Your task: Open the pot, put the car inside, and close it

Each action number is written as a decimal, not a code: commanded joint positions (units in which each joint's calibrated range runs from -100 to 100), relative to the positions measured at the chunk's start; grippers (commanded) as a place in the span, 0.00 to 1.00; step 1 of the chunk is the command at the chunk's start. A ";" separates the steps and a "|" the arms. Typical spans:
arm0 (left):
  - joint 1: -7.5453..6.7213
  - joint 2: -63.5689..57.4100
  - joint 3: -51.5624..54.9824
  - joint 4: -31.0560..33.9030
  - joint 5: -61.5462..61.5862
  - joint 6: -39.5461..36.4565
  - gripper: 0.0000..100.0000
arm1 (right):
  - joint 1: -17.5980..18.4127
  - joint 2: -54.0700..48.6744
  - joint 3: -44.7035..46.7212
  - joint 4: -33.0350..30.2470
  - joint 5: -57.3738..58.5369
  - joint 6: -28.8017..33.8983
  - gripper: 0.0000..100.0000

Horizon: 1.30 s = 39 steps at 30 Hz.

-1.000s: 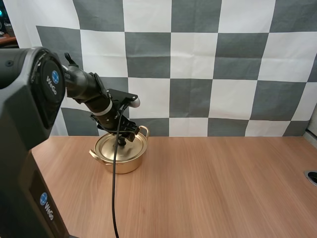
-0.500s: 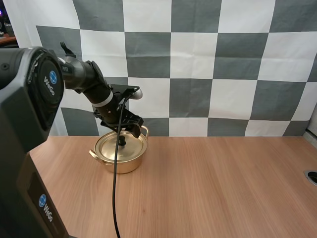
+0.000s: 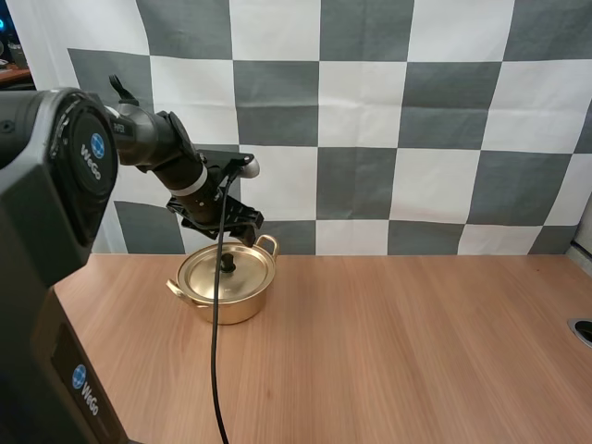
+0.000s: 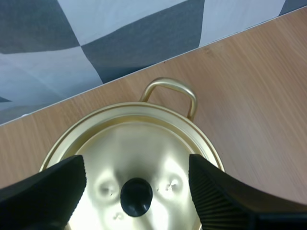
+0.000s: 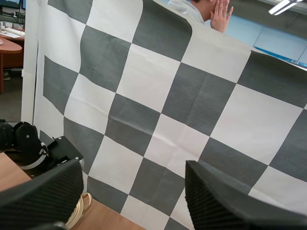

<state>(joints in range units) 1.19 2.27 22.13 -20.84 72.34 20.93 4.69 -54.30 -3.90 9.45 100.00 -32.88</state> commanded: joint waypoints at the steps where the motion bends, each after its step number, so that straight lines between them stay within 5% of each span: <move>1: 0.41 -0.48 -0.84 0.15 0.14 -0.33 1.00 | 0.00 -0.06 0.00 0.05 0.00 0.07 1.00; 6: 0.75 -4.70 -2.50 0.41 1.12 3.88 1.00 | 0.00 -0.04 0.00 0.26 0.00 0.07 1.00; 7: 0.75 -6.01 -2.50 0.41 1.12 3.78 0.78 | 0.00 -0.04 0.00 0.26 0.00 0.07 1.00; 9: 0.75 -8.53 -2.50 0.41 1.12 1.49 0.00 | 0.00 -0.04 0.00 0.26 0.00 0.07 1.00; 19: 0.75 -25.63 -2.50 -0.03 -0.77 -1.13 0.01 | -2.88 -0.04 0.16 -6.74 0.00 4.46 1.00; 20: 0.75 -26.89 -2.50 0.13 -0.77 -1.13 0.01 | -3.53 -0.21 0.32 -6.74 0.00 4.78 0.88; 22: 0.75 -31.74 -2.50 1.24 -0.77 -1.13 0.01 | -6.33 -1.38 3.05 -4.22 0.00 7.06 0.00; 31: 0.75 -48.53 -1.36 6.96 0.55 -3.09 0.00 | -9.38 -6.24 24.82 -1.59 0.00 8.26 0.00; 39: 0.75 -67.72 14.34 8.79 -8.51 -20.02 0.00 | -9.38 -7.54 41.84 -5.73 -17.68 13.01 0.00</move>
<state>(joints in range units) 1.94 -56.17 30.25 -12.46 67.66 9.05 -4.67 -61.87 28.77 4.30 87.84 -20.08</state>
